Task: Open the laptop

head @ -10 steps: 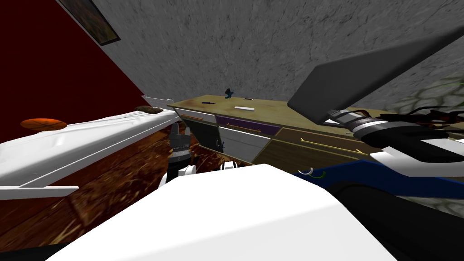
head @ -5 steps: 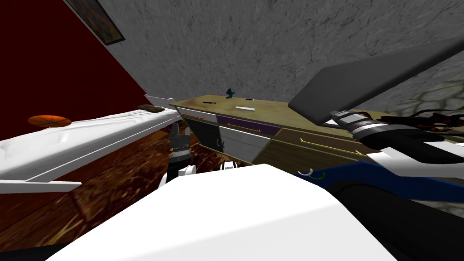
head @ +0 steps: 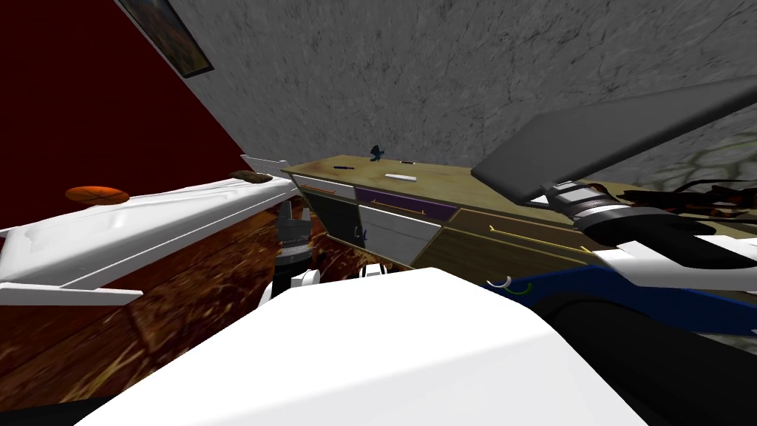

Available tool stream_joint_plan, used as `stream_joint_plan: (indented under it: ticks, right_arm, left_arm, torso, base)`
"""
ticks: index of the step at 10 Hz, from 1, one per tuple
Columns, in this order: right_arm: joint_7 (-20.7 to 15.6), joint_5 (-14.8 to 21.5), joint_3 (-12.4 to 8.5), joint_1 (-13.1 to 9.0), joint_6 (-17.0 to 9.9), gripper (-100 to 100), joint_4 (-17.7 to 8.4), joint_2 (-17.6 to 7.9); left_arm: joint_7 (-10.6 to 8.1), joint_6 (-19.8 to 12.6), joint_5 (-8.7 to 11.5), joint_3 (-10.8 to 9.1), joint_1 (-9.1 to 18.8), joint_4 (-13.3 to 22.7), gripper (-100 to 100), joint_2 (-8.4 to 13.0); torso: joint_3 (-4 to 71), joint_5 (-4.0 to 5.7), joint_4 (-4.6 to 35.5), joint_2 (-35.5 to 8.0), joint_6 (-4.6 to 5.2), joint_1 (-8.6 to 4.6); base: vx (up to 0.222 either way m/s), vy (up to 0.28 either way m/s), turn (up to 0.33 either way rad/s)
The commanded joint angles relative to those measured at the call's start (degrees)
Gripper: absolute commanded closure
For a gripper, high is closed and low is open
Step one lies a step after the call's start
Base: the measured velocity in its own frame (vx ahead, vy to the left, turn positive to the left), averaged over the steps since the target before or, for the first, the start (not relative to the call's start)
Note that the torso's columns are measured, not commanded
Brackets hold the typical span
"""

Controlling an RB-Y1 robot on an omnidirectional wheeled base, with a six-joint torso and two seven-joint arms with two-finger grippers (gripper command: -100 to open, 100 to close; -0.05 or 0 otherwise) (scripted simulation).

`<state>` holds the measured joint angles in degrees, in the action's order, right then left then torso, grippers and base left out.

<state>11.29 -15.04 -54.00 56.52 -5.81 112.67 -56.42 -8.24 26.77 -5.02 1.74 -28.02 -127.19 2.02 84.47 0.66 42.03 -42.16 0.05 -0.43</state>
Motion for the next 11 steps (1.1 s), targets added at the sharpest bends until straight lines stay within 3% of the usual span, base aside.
stream_joint_plan:
  ticks: [1,5,6,7,11]
  right_arm:
    - [2.4,-2.4,2.1,-1.1,0.2,100,-1.1,1.5]
    - [5.7,-5.7,4.5,-3.6,0.7,100,-2.6,3.4]
    - [5.2,-5.2,3.0,-3.3,0.5,100,-1.7,2.9]
    - [6.3,-6.4,0.7,-1.9,-0.8,-100,0.0,1.6]
    - [8.2,-8.5,-3.5,1.1,-3.6,-100,3.5,-1.0]
  left_arm:
    - [0.0,0.0,0.0,0.0,0.0,0.0,0,0.0]
    - [0.0,0.0,0.0,0.0,0.0,0.0,0,0.0]
    - [0.0,0.0,0.0,0.0,0.0,0.0,0,0.0]
    - [0.0,0.0,0.0,0.0,0.0,0.0,0,0.0]
    - [0.0,0.0,0.0,-0.01,0.0,0.0,0,0.0]
  torso:
    - [0.0,0.04,0.0,0.0,0.01,-0.04]
    - [0.0,0.12,0.0,0.0,0.04,-0.16]
    - [0.0,0.13,0.0,0.0,0.02,-0.17]
    - [0.1,-0.08,0.0,0.0,0.0,-0.11]
    - [0.1,-0.58,0.2,-0.1,-0.04,0.26]
  base:
    - [-0.022,0.0,0.033]
    - [-0.021,0.003,0.034]
    - [-0.01,0.003,0.01]
    - [0.01,-0.006,-0.096]
    - [0.027,-0.018,-0.074]
